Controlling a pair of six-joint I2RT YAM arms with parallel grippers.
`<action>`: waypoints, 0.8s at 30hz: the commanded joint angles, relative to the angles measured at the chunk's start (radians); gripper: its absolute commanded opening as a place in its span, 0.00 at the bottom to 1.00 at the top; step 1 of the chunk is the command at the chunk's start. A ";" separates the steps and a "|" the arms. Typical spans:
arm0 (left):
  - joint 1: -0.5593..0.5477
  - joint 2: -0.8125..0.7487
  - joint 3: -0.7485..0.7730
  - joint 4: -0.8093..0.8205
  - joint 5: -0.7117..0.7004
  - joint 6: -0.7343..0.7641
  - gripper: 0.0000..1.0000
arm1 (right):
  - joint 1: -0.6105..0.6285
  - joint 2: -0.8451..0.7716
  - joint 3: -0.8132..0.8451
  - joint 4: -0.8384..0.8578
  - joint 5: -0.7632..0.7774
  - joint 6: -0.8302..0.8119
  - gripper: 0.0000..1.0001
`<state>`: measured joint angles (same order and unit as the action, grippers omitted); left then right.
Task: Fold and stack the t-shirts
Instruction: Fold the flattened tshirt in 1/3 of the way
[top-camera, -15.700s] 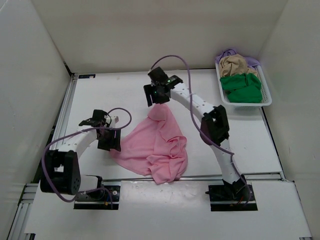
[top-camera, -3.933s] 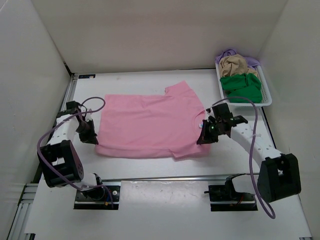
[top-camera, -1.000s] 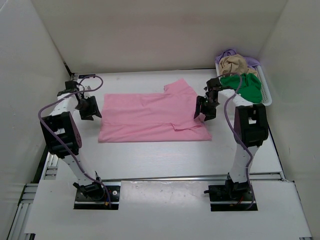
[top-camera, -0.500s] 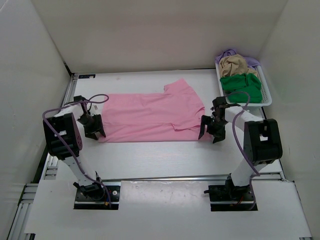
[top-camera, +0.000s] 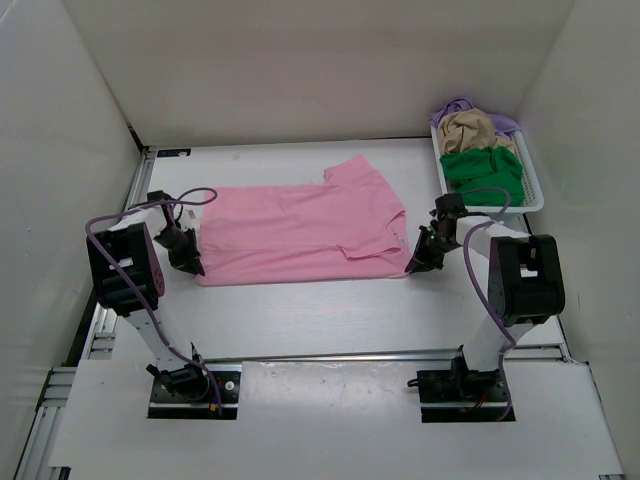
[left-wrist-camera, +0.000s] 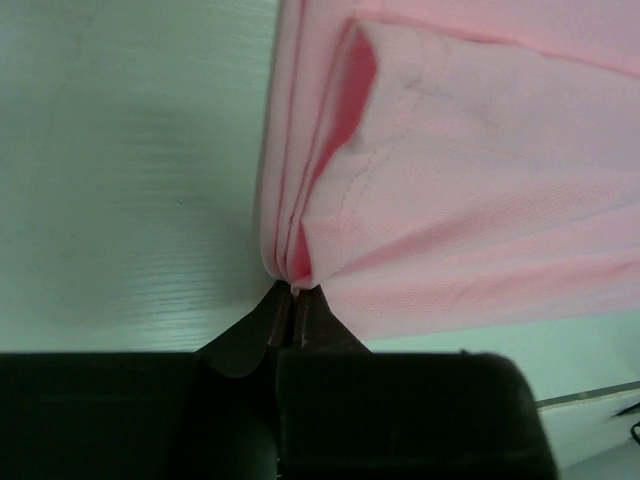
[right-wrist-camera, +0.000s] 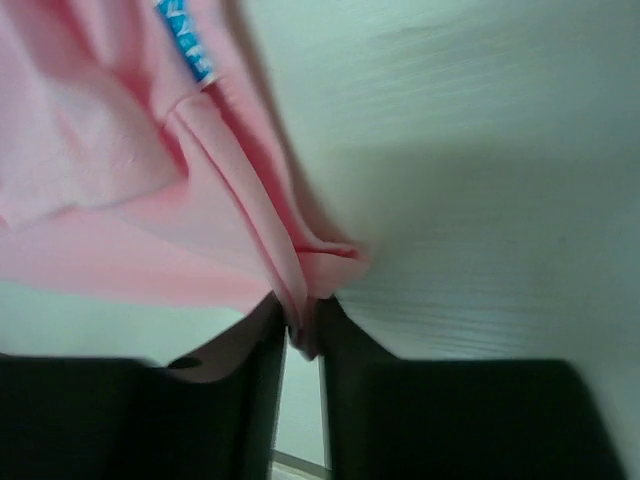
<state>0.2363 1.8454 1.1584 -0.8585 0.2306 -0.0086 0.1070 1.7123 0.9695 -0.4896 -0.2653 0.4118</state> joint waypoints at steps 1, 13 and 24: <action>0.000 0.012 0.006 0.029 0.009 0.009 0.10 | -0.009 0.017 -0.020 0.013 0.014 0.012 0.06; 0.018 -0.262 -0.178 -0.146 -0.200 0.009 0.10 | 0.003 -0.413 -0.328 -0.325 0.156 0.180 0.00; 0.028 -0.397 -0.364 -0.237 -0.231 0.009 0.46 | 0.059 -0.576 -0.390 -0.412 0.170 0.260 0.59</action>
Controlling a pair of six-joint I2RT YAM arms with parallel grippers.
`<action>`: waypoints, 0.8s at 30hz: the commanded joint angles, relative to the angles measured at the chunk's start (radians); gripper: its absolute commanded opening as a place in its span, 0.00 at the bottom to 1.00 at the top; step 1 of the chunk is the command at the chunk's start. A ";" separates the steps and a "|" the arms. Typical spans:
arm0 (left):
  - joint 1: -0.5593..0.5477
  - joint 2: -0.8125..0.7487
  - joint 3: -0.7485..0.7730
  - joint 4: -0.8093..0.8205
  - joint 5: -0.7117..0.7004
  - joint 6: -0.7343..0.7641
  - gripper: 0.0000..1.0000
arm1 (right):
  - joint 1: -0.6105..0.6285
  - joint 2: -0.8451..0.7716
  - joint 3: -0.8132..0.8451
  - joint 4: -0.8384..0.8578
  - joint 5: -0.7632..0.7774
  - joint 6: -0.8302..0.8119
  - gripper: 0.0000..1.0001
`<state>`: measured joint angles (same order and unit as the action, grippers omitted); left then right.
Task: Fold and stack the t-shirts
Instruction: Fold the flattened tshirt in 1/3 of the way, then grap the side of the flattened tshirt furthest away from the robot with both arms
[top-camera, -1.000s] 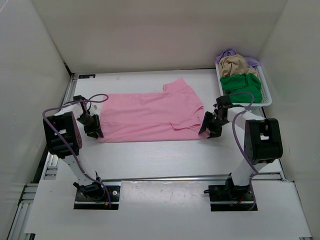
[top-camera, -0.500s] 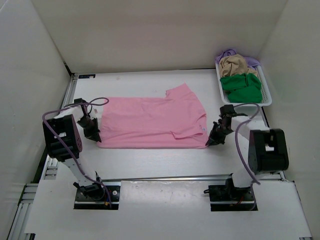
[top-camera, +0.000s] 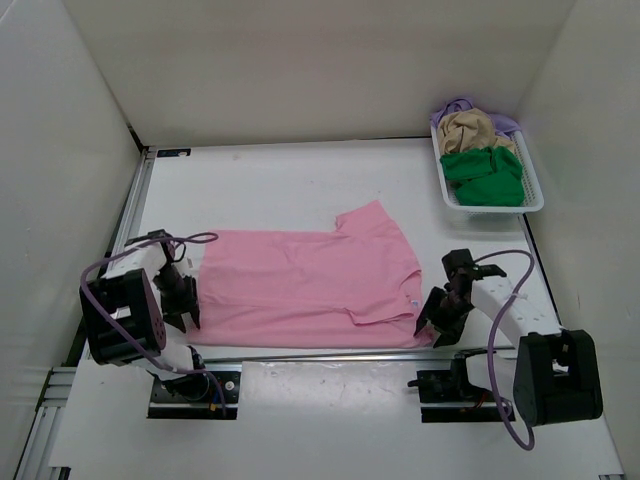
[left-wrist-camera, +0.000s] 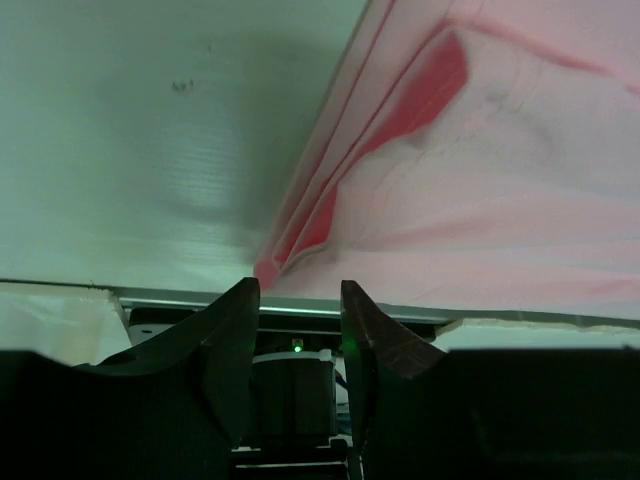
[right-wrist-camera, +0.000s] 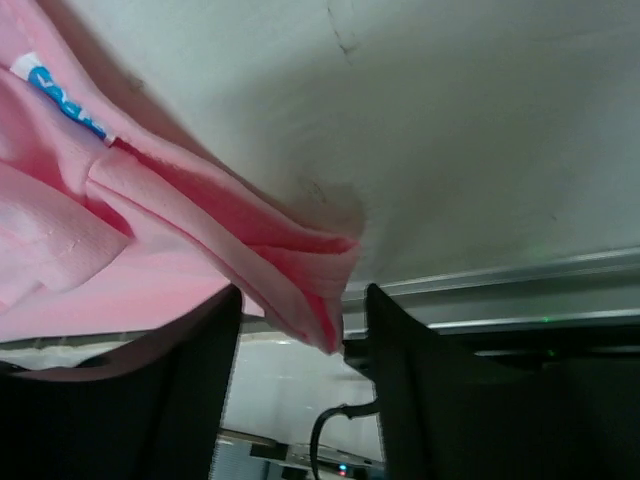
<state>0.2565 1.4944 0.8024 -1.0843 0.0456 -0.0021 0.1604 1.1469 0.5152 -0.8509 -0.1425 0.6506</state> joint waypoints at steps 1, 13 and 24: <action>0.016 -0.046 -0.008 -0.020 -0.046 0.002 0.50 | 0.019 -0.010 0.094 -0.051 0.047 0.021 0.62; -0.003 0.108 0.485 0.239 0.164 0.002 0.56 | 0.154 0.623 1.101 -0.071 0.139 -0.253 0.70; -0.014 0.539 0.840 0.271 0.267 0.002 0.61 | 0.145 1.347 1.763 -0.027 0.228 -0.184 0.70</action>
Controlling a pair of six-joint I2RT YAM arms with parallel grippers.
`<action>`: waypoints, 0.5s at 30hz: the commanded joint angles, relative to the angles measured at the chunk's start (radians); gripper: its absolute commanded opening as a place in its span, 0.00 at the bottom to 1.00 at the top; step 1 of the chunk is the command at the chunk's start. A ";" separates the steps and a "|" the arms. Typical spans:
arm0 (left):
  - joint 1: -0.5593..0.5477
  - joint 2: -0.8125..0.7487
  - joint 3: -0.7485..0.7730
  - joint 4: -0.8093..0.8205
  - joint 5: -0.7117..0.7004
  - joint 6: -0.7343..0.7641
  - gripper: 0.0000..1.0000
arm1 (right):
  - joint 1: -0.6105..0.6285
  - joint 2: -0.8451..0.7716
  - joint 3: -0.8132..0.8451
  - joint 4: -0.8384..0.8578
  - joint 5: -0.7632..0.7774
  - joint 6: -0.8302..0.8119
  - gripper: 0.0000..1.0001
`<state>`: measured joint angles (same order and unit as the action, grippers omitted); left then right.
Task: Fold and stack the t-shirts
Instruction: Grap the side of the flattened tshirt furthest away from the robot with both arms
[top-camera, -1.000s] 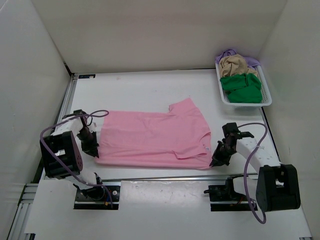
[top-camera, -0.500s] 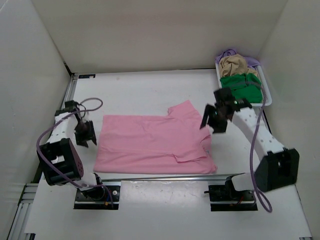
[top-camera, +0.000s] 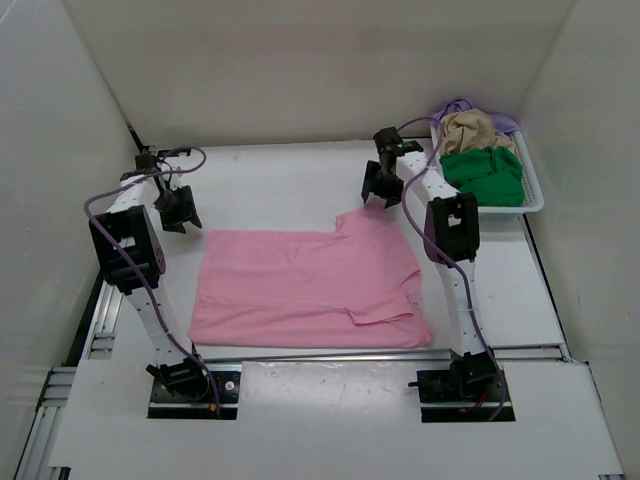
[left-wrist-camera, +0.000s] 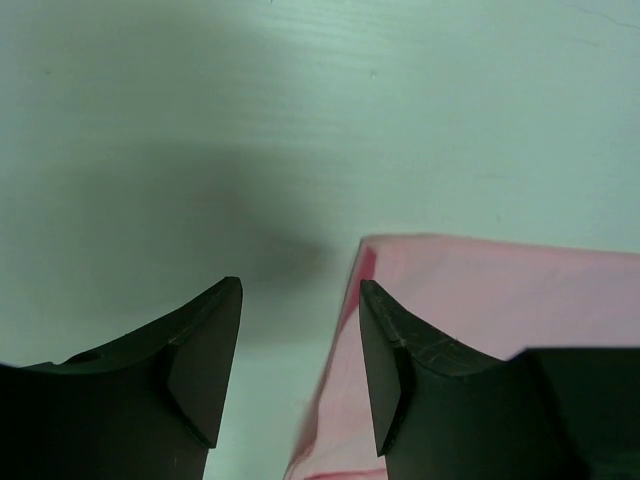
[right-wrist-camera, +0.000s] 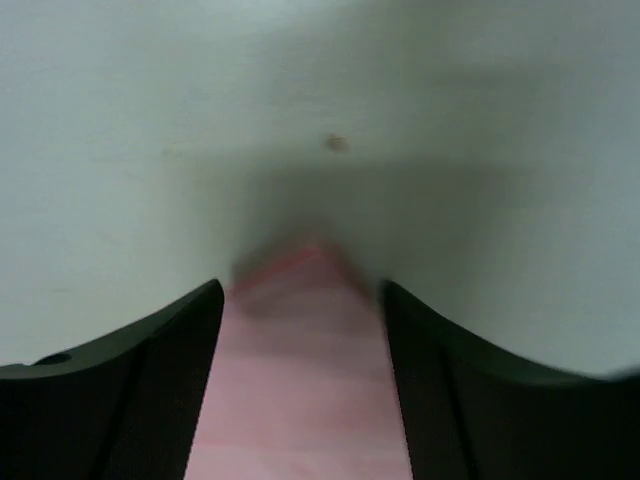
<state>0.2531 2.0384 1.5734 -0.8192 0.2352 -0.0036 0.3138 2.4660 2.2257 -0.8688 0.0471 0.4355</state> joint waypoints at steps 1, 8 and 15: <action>-0.011 0.023 0.069 0.017 0.078 0.004 0.61 | -0.009 0.043 0.052 0.002 0.051 0.046 0.70; -0.063 0.089 0.083 0.026 0.078 0.004 0.64 | -0.009 0.094 0.019 -0.018 0.014 0.075 0.50; -0.083 0.068 0.040 0.035 0.098 0.004 0.64 | -0.009 0.031 -0.046 -0.006 -0.007 0.043 0.11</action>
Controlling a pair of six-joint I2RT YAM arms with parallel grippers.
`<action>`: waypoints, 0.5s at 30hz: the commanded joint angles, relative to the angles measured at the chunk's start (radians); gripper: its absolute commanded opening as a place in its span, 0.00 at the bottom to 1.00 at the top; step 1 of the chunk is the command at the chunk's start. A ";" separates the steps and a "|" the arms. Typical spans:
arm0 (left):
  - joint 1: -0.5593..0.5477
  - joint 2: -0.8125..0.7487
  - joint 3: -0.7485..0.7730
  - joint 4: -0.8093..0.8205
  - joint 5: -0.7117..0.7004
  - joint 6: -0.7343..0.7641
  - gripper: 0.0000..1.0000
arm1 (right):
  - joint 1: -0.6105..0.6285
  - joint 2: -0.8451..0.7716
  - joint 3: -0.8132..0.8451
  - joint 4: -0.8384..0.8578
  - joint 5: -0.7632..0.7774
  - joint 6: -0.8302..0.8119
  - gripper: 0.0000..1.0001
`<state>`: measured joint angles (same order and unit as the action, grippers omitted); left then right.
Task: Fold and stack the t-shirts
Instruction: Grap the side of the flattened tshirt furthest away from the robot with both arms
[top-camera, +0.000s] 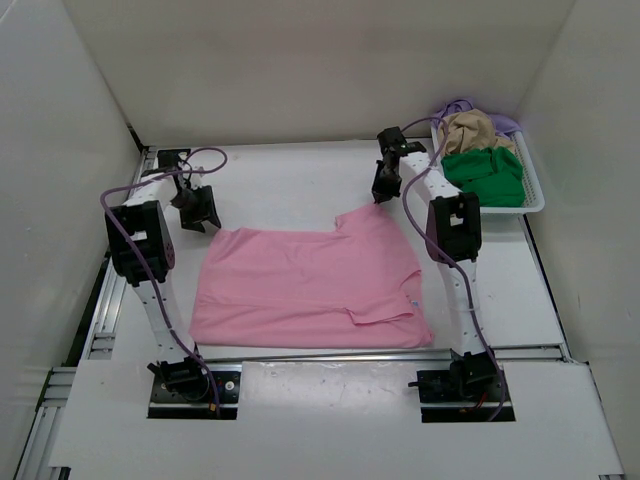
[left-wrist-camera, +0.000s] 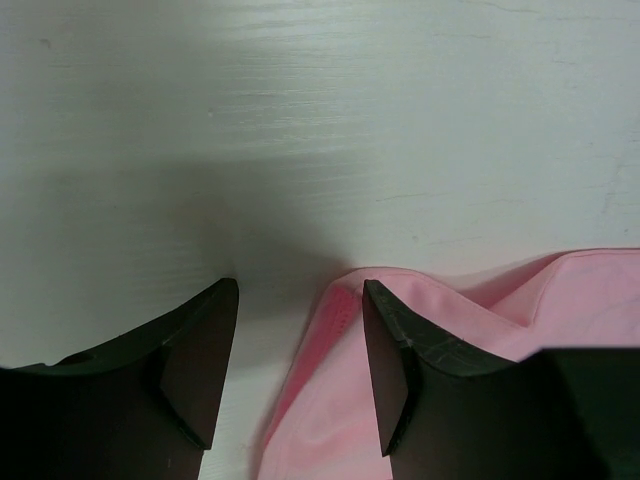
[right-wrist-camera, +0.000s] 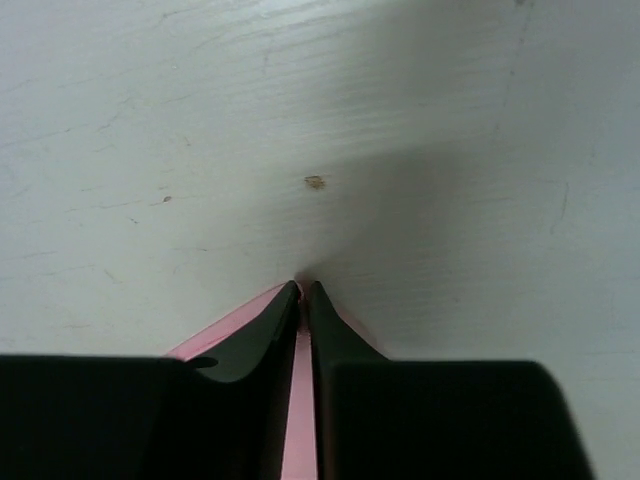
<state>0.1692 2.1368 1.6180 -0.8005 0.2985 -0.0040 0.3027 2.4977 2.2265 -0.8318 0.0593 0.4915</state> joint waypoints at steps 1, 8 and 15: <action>0.001 -0.047 -0.018 0.017 0.034 0.004 0.64 | 0.003 -0.016 -0.047 -0.032 -0.019 -0.013 0.07; 0.001 -0.143 -0.020 0.052 -0.007 0.004 0.65 | 0.003 -0.111 -0.125 0.007 -0.068 -0.013 0.00; 0.001 -0.187 0.017 0.075 -0.029 0.004 0.70 | 0.021 -0.247 -0.240 0.057 -0.099 -0.024 0.00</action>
<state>0.1680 2.0258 1.6012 -0.7544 0.2695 -0.0040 0.3149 2.3547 2.0083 -0.8005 -0.0139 0.4885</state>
